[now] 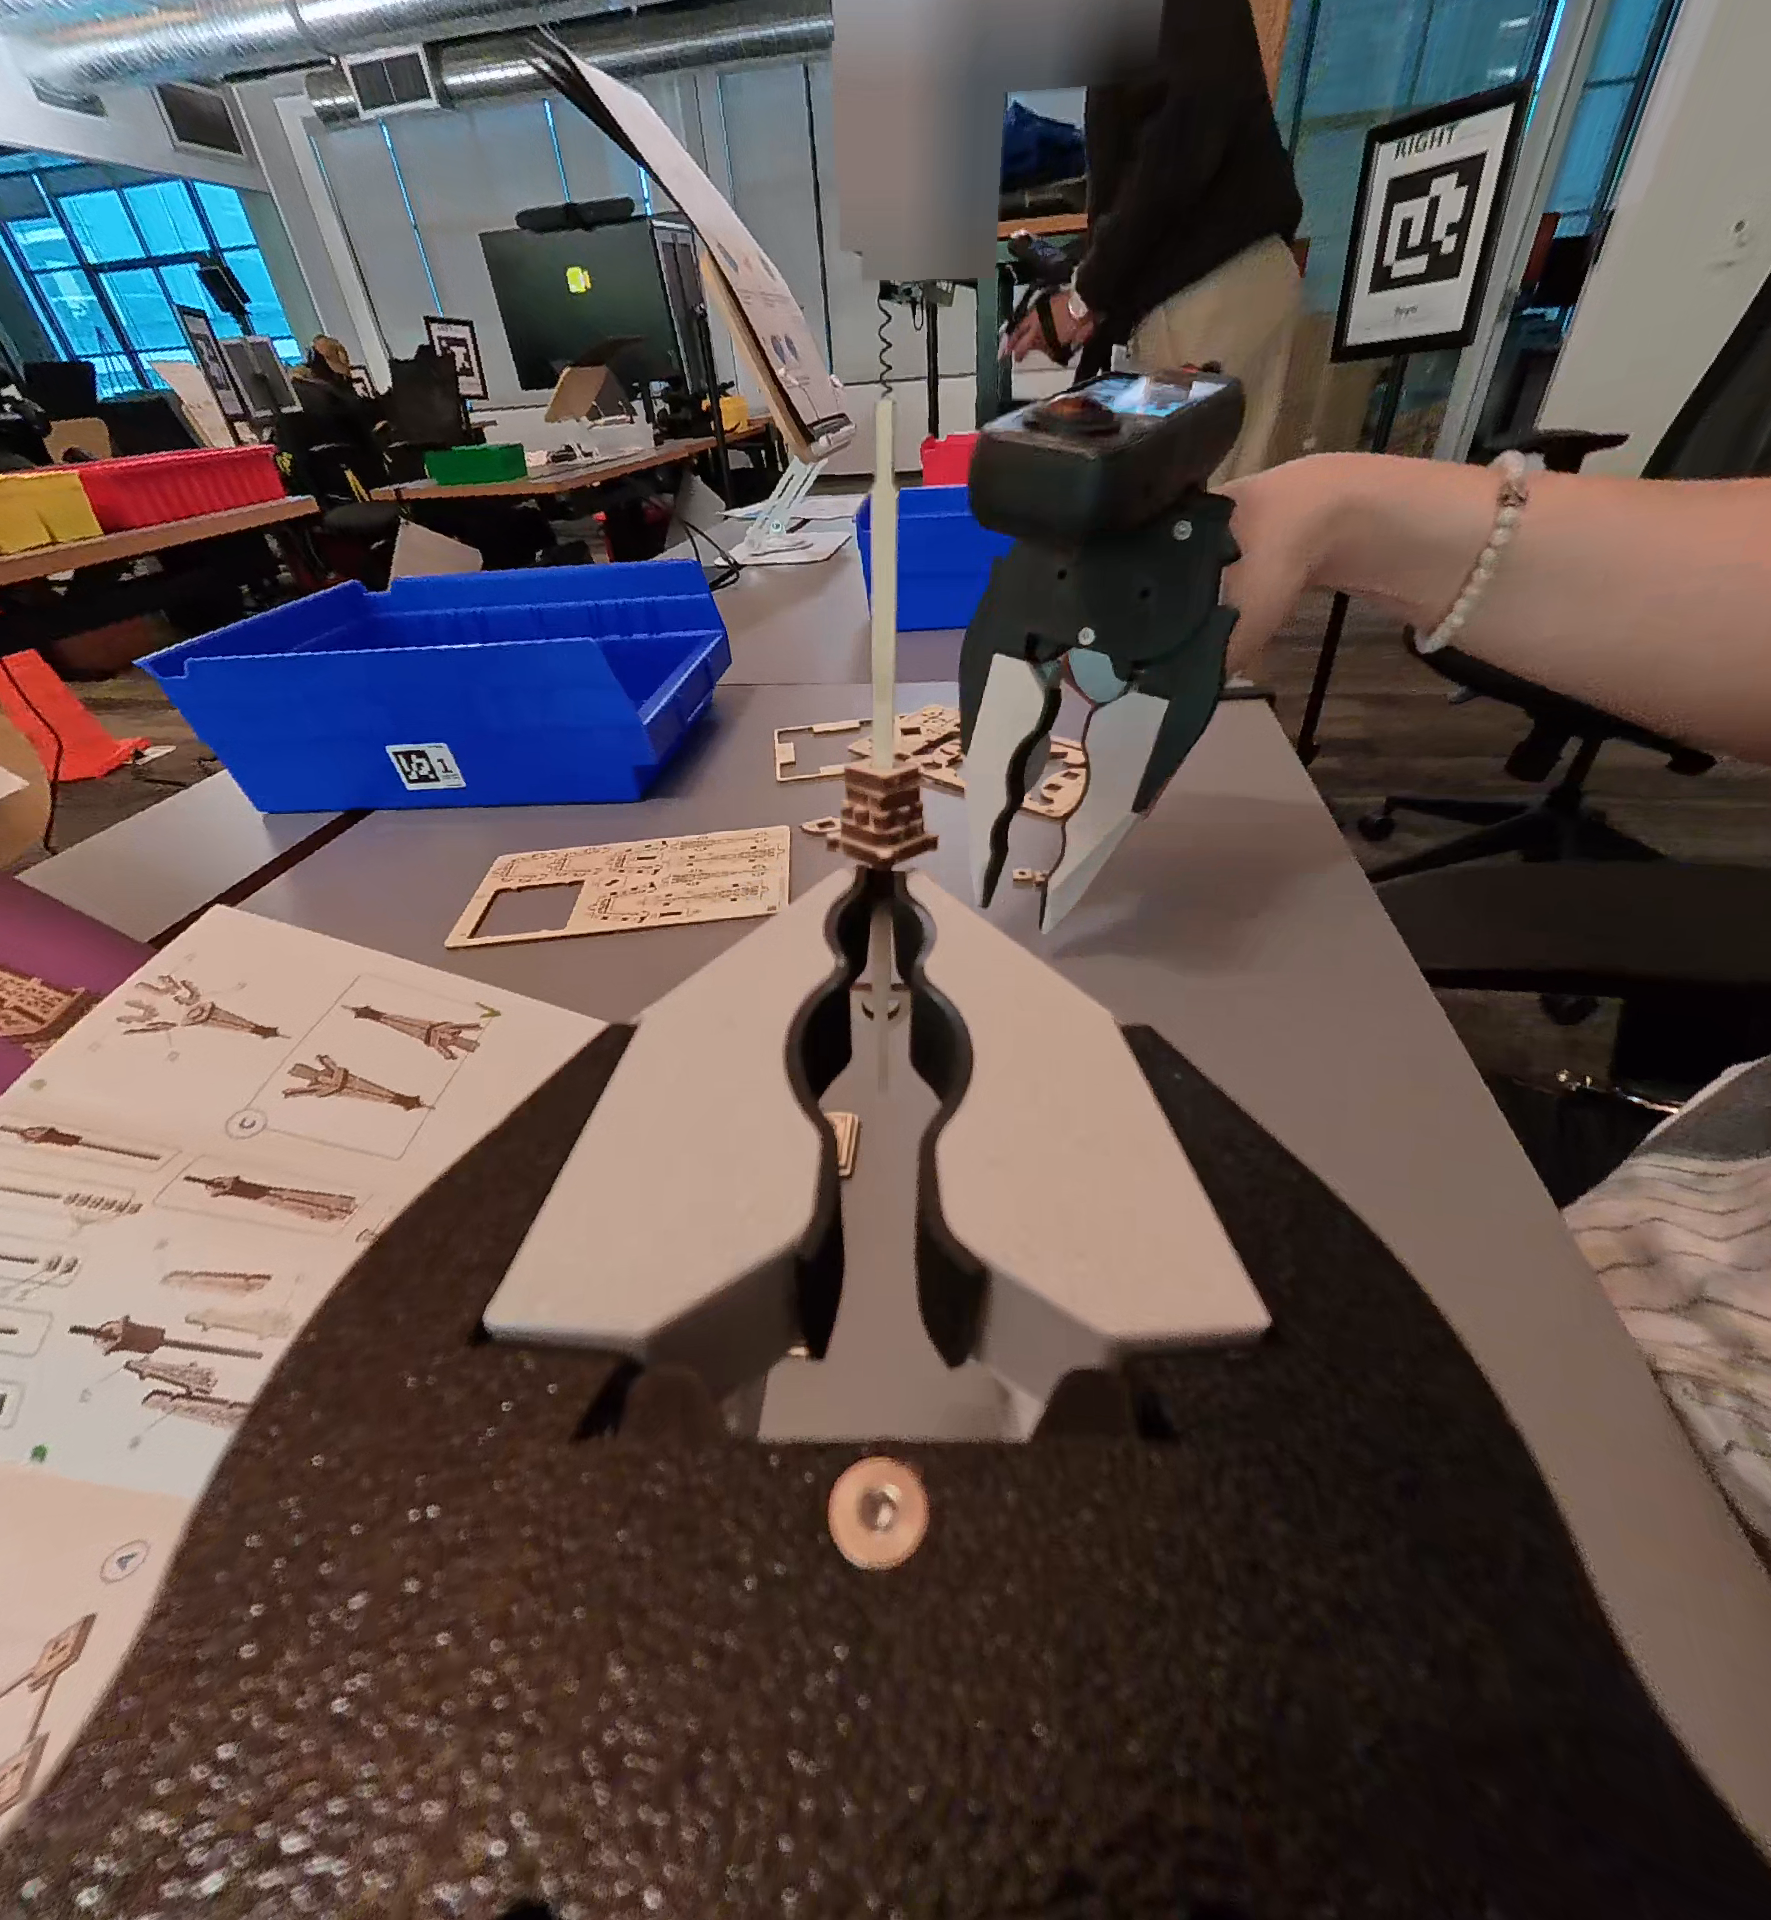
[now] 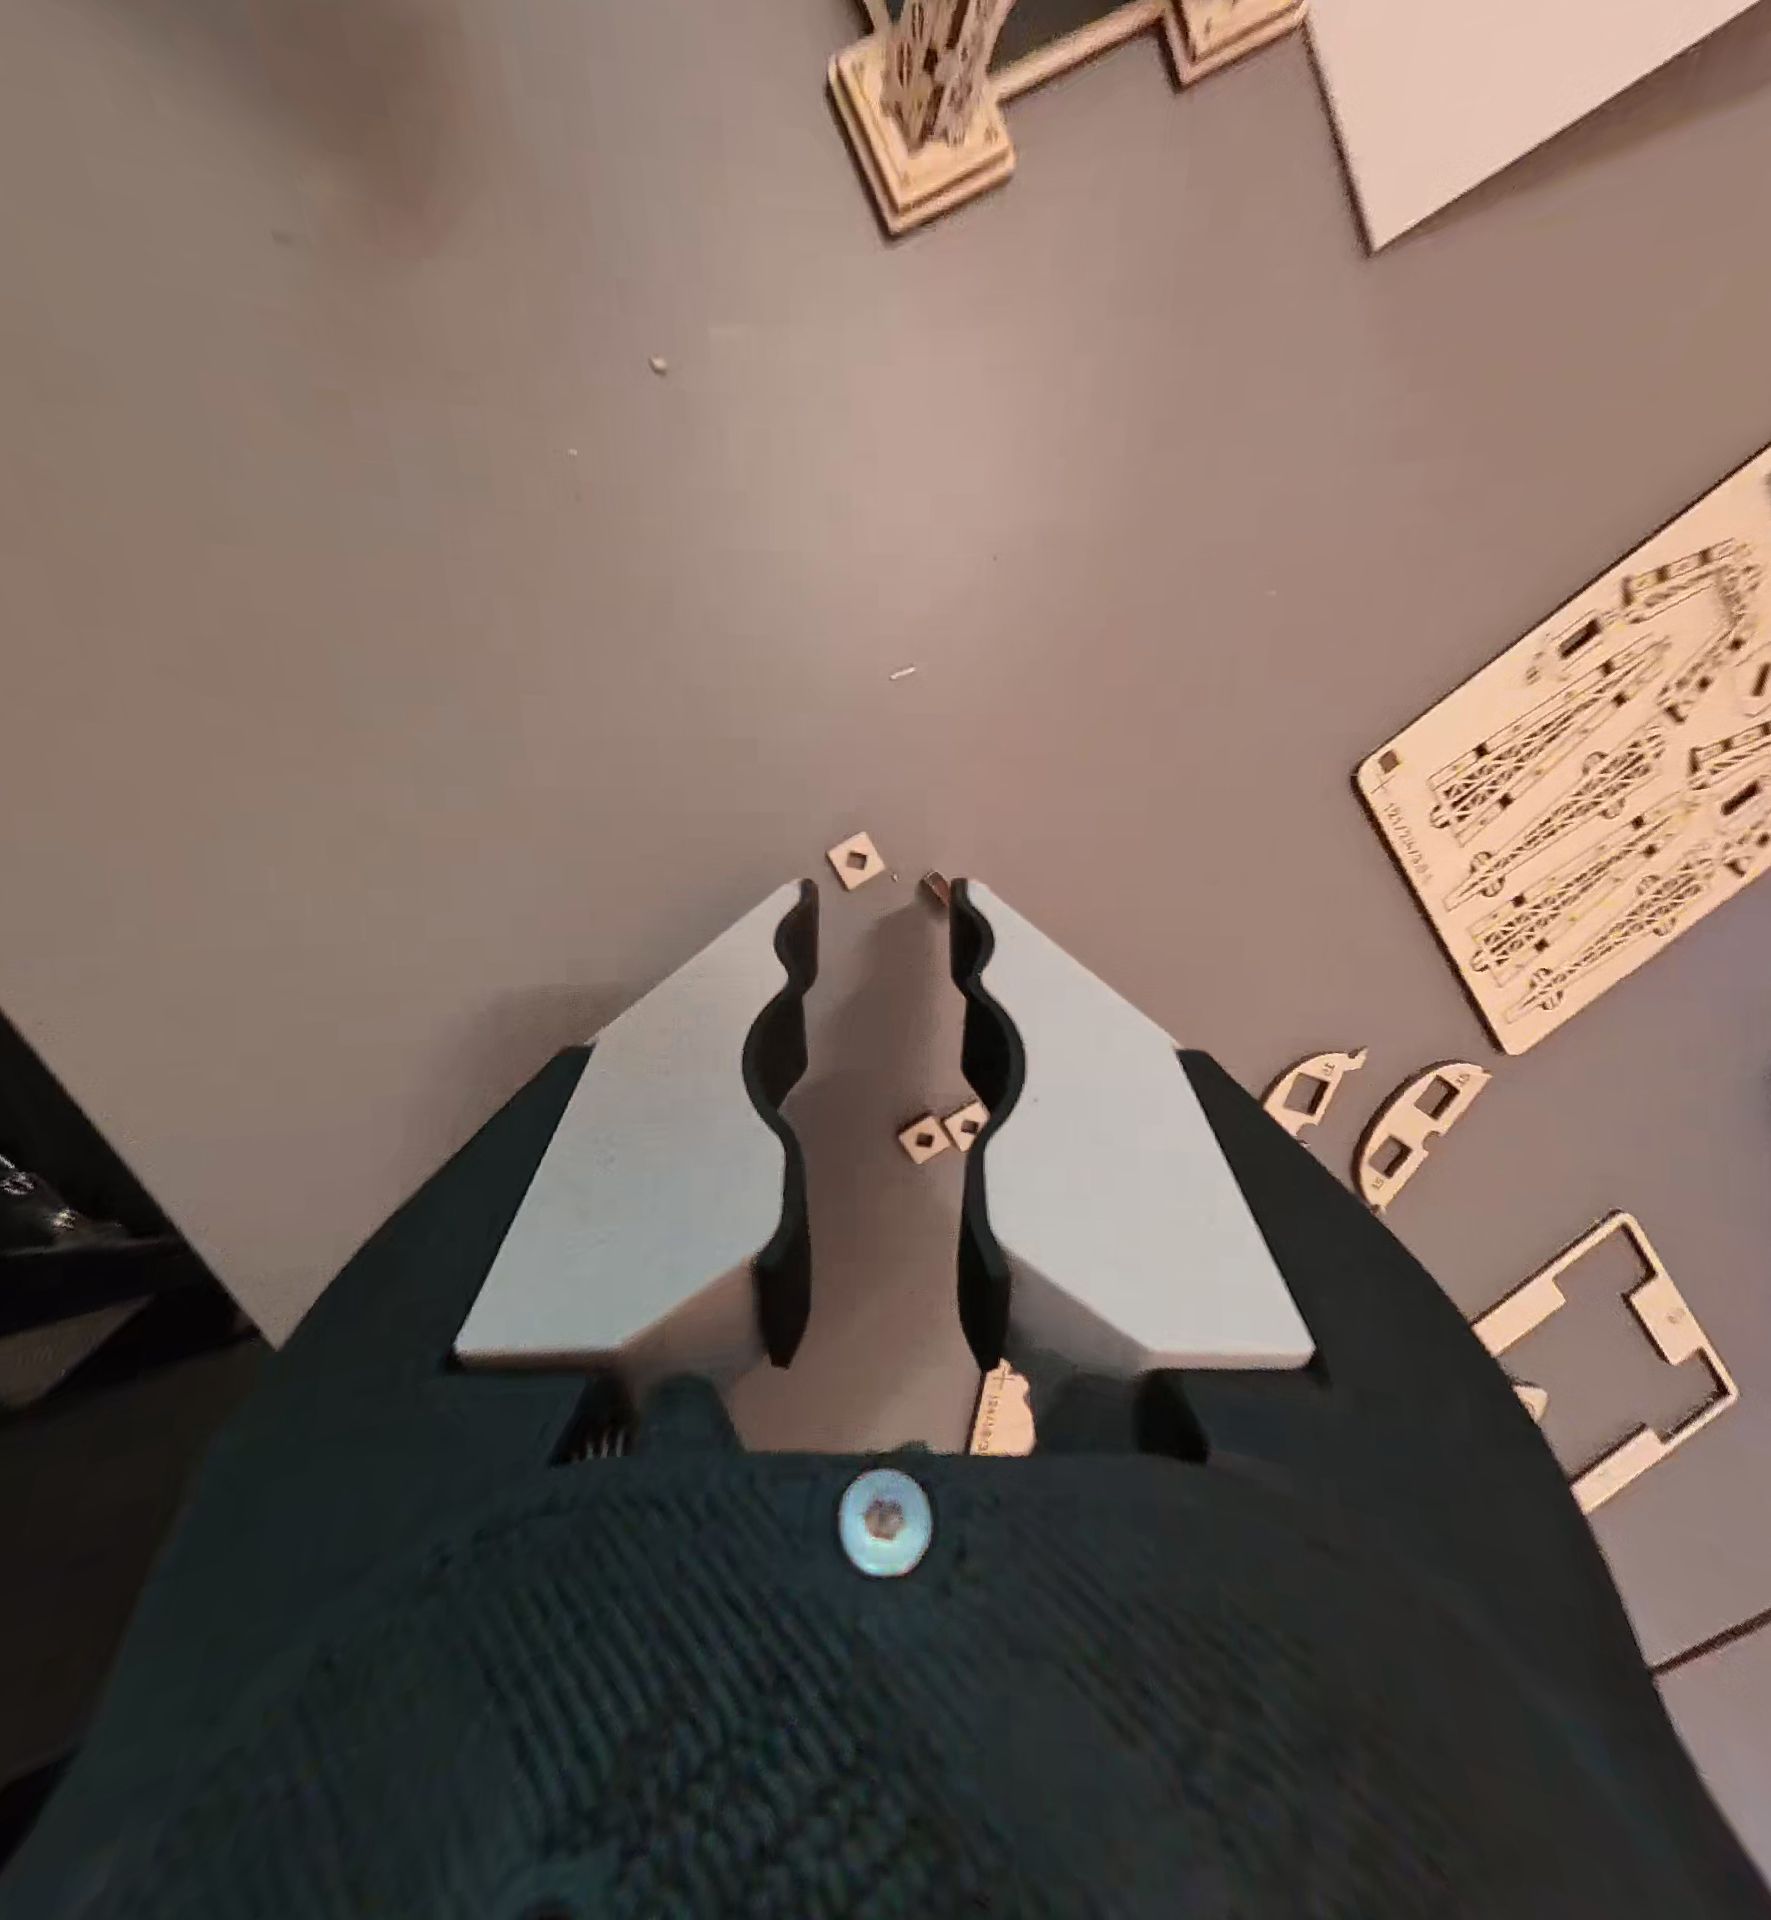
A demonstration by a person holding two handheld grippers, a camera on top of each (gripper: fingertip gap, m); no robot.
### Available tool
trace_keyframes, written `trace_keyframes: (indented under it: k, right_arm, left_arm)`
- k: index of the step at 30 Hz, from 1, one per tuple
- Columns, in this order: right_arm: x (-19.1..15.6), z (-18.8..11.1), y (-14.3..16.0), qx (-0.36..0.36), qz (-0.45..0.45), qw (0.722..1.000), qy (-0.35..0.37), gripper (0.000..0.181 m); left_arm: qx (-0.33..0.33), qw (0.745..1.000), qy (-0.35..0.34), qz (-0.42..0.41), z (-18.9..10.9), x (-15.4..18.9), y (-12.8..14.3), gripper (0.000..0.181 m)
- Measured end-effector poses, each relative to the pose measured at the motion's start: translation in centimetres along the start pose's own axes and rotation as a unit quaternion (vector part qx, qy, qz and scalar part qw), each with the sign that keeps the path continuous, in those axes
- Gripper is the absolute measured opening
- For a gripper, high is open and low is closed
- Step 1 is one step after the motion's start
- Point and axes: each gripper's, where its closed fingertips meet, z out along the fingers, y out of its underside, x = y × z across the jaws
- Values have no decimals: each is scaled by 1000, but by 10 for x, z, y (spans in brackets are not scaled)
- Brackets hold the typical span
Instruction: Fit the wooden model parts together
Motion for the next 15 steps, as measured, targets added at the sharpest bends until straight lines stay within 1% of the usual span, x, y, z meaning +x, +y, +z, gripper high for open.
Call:
trace_keyframes:
  k: [4,9,13,15]
  right_arm:
    - [-3,8,0,-6,8,1000,-17,21]
    - [-3,11,0,-6,20,1000,-21,15]
    - [-6,15,4,-23,11,999,-24,13]
    - [-7,16,2,-18,13,999,-25,14]
  left_arm:
    - [-9,1000,-3,11,-1,-1,2,0]
    - [-7,1000,5,-2,1,0,4,0]
    - [-8,1000,12,1,3,4,4,0]
    - [-7,1000,12,1,3,4,4,0]
